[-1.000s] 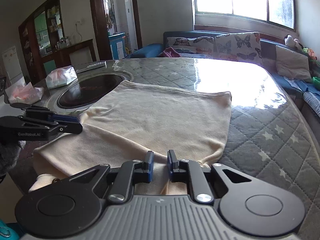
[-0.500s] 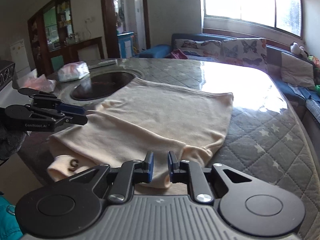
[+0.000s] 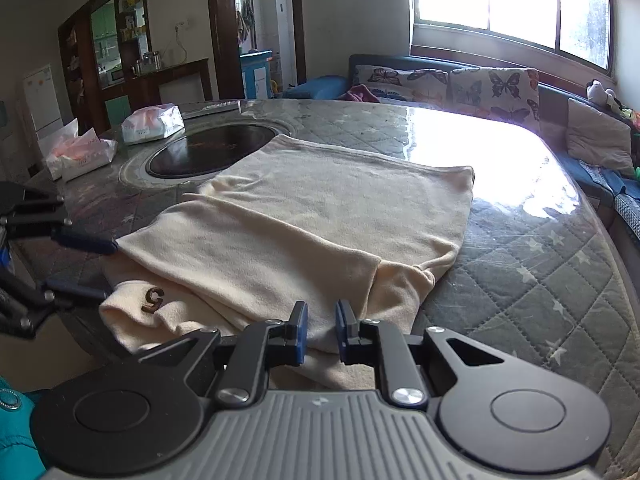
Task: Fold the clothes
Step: 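Grasp the sweatshirt hem with both grippers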
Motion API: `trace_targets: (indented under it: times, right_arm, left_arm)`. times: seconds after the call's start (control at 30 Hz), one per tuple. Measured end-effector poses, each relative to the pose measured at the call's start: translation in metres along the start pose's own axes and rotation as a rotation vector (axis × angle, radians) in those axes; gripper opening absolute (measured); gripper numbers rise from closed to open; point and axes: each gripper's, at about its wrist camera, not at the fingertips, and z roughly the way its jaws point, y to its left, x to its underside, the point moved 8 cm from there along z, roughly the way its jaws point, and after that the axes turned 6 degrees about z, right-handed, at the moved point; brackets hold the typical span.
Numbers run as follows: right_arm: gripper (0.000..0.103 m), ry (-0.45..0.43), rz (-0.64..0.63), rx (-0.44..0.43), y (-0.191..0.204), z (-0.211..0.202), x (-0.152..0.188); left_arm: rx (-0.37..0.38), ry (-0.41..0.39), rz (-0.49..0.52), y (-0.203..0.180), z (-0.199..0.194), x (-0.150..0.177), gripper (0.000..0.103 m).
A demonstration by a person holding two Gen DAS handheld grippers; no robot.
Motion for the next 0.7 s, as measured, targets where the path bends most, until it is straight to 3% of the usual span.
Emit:
trace_targets:
  times: [0.2, 0.33, 0.4, 0.7]
  right_arm:
    - [0.016, -0.01, -0.059, 0.01, 0.007, -0.018, 0.001]
    - [0.029, -0.003, -0.104, 0.009, 0.012, -0.029, 0.007]
    - [0.032, 0.001, -0.139, 0.007, 0.016, -0.035, 0.011]
    - [0.048, 0.016, -0.268, -0.031, 0.032, -0.047, 0.024]
  left_arm:
    - [0.004, -0.045, 0.065, -0.013, 0.007, -0.004, 0.044]
    - [0.016, -0.071, 0.054, -0.011, 0.011, -0.007, 0.016]
    - [0.015, -0.082, 0.032, -0.006, 0.011, -0.011, 0.011]
    - [0.022, -0.095, -0.117, 0.036, 0.019, -0.036, 0.008]
